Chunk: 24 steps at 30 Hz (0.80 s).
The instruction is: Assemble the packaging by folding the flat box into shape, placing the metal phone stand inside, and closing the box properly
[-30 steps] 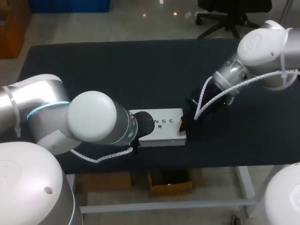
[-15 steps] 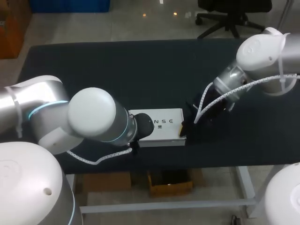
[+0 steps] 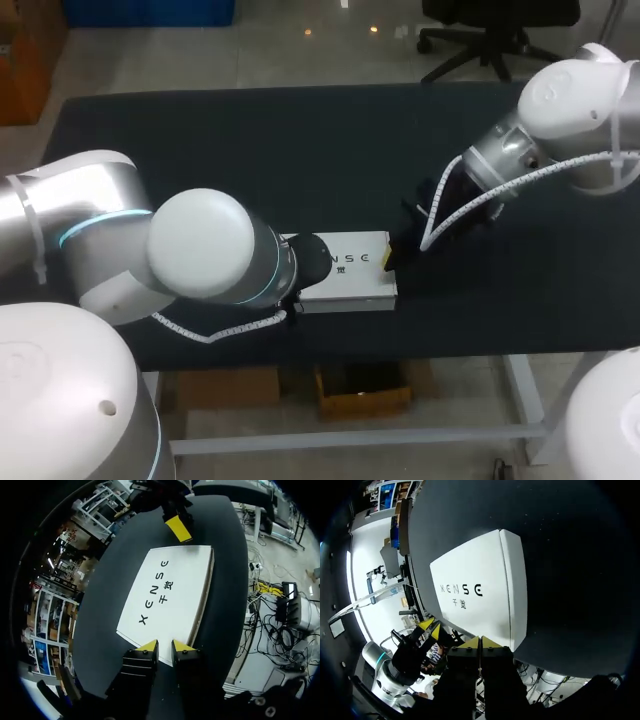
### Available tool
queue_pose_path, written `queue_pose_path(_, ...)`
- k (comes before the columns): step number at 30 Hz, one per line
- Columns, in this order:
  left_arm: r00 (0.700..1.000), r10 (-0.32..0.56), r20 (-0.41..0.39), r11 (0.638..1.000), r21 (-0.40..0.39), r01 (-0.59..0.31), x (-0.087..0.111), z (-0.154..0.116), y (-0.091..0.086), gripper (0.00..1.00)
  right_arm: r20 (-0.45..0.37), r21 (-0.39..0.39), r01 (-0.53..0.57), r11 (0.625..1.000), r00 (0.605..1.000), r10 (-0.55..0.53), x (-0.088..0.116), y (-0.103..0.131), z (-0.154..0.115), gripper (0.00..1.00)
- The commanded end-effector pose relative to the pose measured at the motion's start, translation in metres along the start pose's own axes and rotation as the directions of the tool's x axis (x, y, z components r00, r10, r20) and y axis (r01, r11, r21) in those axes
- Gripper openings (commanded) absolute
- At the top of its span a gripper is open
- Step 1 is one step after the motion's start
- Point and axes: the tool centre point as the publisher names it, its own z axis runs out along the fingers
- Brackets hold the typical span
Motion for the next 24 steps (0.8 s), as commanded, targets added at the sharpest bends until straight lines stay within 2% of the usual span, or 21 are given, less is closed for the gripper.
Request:
queue_pose_path(1,1.0,-0.02,0.013,0.999,-0.036,0.021,-0.001,-0.024,-0.008,1.0,0.003,-0.099,0.036,0.994,0.999,-0.036,0.008,-0.012,-0.028,0.35)
queue_pose_path(2,0.999,-0.032,0.008,0.999,-0.041,0.032,-0.001,-0.027,-0.009,1.0,-0.004,-0.12,0.054,0.991,0.999,-0.054,0.01,-0.012,-0.034,0.47)
queue_pose_path(4,0.999,-0.047,0.01,0.997,-0.059,0.047,0.0,-0.033,-0.012,1.0,0.001,-0.179,0.093,0.979,0.996,-0.095,0.013,-0.011,-0.048,0.99)
queue_pose_path(8,0.997,-0.081,-0.011,0.992,-0.101,0.079,0.001,-0.045,-0.017,1.0,0.013,-0.266,0.174,0.948,0.984,-0.177,0.017,-0.009,-0.074,1.0)
queue_pose_path(15,0.988,-0.157,-0.011,0.974,-0.165,0.153,0.01,-0.069,-0.02,1.0,0.06,-0.435,0.34,0.834,0.935,-0.35,0.018,0.002,-0.123,1.0)
queue_pose_path(16,0.986,-0.169,-0.014,0.971,-0.171,0.164,0.011,-0.071,-0.02,1.0,0.057,-0.443,0.355,0.823,0.928,-0.369,0.017,0.003,-0.126,1.0)
queue_pose_path(19,0.977,-0.211,-0.031,0.96,-0.193,0.201,0.018,-0.076,-0.021,1.0,0.086,-0.478,0.444,0.758,0.882,-0.463,0.018,0.008,-0.14,1.0)
queue_pose_path(24,0.964,-0.256,-0.066,0.943,-0.236,0.234,0.034,-0.075,-0.026,1.0,0.127,-0.489,0.537,0.687,0.823,-0.553,0.018,0.019,-0.152,1.0)
